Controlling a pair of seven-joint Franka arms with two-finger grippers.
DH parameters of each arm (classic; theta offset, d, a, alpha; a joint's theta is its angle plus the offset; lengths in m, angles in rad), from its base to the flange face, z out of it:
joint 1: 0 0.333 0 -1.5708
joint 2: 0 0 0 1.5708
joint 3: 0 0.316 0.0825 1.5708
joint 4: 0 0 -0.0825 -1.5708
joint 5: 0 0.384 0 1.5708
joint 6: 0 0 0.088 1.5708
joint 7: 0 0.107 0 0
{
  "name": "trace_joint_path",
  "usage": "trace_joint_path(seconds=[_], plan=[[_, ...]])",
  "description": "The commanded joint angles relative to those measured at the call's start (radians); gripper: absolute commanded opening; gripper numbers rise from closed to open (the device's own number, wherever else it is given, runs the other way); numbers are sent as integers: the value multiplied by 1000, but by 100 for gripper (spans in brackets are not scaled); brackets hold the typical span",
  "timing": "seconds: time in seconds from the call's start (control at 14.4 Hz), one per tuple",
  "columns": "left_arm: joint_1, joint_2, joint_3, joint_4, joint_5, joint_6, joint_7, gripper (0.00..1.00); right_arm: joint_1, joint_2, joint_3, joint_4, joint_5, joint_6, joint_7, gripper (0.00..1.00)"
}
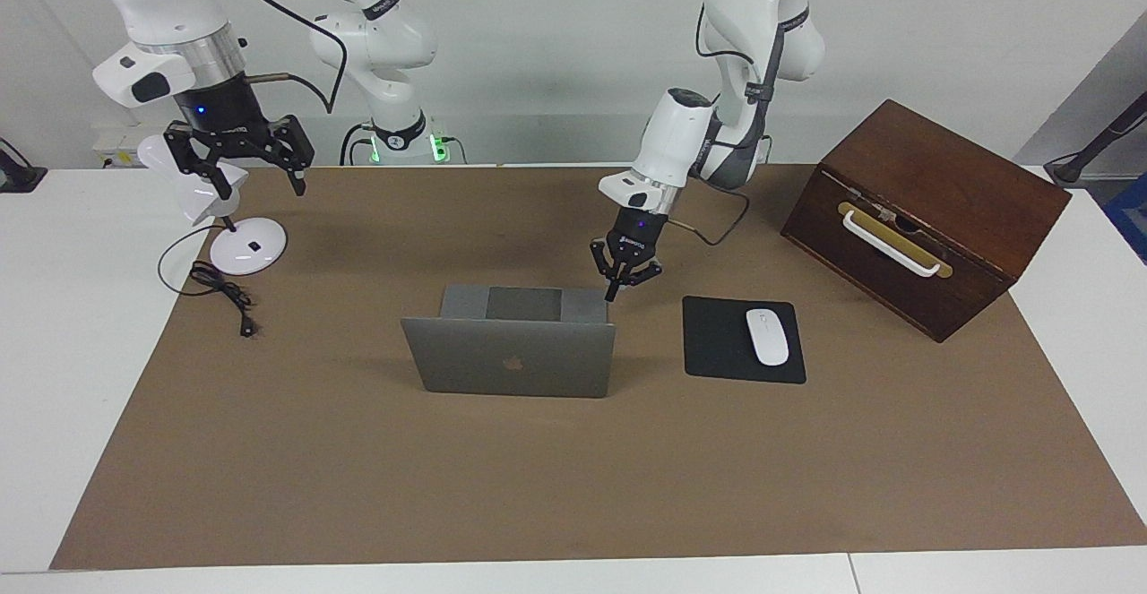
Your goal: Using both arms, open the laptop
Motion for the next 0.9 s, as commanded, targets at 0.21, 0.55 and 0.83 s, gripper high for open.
trace_joint_path(seconds=[0.21,0.55,0.83], plan=[[57,-100,1,92,-10,-297,-2,0,-8,13,3,13,-3,-10,2,100],[160,-189,1,202,-3,-623,17,0,-13,12,3,-13,-3,18,-1,100],[276,-235,0,301,-1,-856,128,0,-13,9,3,-22,-3,23,-1,100]])
